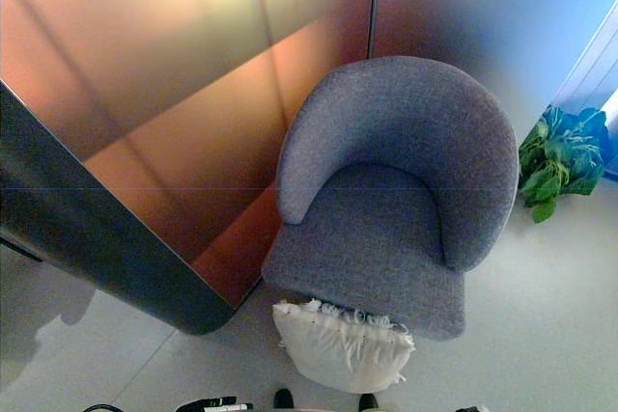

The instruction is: Pick up the pillow and put it on the sofa.

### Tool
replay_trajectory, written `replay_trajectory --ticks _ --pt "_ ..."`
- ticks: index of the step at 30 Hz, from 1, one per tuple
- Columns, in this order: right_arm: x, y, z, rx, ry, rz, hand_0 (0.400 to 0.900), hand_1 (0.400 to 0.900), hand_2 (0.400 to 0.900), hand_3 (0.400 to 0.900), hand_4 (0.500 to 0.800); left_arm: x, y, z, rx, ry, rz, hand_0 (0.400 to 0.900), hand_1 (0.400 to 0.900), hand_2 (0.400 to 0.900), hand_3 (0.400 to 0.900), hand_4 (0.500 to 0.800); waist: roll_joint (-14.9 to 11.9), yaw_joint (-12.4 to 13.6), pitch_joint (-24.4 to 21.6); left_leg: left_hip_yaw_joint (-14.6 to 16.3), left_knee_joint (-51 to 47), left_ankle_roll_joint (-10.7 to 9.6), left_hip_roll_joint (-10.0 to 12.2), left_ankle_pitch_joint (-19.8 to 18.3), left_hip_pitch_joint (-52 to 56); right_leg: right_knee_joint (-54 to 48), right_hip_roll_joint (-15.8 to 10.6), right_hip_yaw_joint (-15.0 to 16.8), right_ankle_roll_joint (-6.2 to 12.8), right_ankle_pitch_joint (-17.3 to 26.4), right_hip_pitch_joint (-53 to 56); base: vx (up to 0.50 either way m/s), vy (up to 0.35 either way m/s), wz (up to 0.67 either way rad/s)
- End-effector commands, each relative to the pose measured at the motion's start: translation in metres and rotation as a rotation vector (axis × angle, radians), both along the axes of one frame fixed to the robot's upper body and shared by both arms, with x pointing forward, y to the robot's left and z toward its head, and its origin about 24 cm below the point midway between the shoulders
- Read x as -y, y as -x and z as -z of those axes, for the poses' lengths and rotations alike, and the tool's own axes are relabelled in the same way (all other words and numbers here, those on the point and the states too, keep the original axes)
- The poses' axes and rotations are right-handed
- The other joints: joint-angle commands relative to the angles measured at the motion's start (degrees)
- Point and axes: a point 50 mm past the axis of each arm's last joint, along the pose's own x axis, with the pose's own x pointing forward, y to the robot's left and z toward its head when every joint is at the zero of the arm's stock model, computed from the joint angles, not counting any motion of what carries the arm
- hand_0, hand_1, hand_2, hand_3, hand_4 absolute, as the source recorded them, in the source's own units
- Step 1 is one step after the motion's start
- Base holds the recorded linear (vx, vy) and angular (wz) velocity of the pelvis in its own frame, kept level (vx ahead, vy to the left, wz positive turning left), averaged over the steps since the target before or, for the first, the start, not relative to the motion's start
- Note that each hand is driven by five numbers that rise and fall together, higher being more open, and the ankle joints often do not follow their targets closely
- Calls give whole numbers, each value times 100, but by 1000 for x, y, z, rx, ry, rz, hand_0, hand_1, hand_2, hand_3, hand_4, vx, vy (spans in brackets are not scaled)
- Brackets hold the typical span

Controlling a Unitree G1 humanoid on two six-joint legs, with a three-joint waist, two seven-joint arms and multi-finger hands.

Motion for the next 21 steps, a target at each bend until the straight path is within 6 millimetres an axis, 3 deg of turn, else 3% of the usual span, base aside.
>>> replay_trajectory --ticks 1,9,16,21 --pt "12 -20 -8 48 52 7 900 900 900 900 800 -8 -16 -4 19 -20 -1 900 900 900 900 800 -129 -61 218 196 143 72 -350 -807 391 172 82 -46 235 -122 -81 0 0 0" --pt "14 -23 -10 87 50 72 900 900 900 900 800 -12 -15 -5 18 -26 2 900 900 900 900 800 -88 -49 294 182 178 86 -371 -811 338 227 42 -35 249 -135 -146 14 -6 1" --pt "27 -59 -24 228 50 128 900 900 900 900 800 -11 -38 -12 119 1 13 900 900 900 900 800 123 -98 721 164 190 75 -445 -703 -98 340 -55 48 269 -79 -670 -103 4 0" --pt "44 -86 -42 347 93 155 900 900 900 900 800 -2 -57 -19 225 63 18 900 900 900 900 800 432 -84 1157 158 303 67 -553 -614 -571 503 -192 49 271 -67 -1173 -112 66 2"
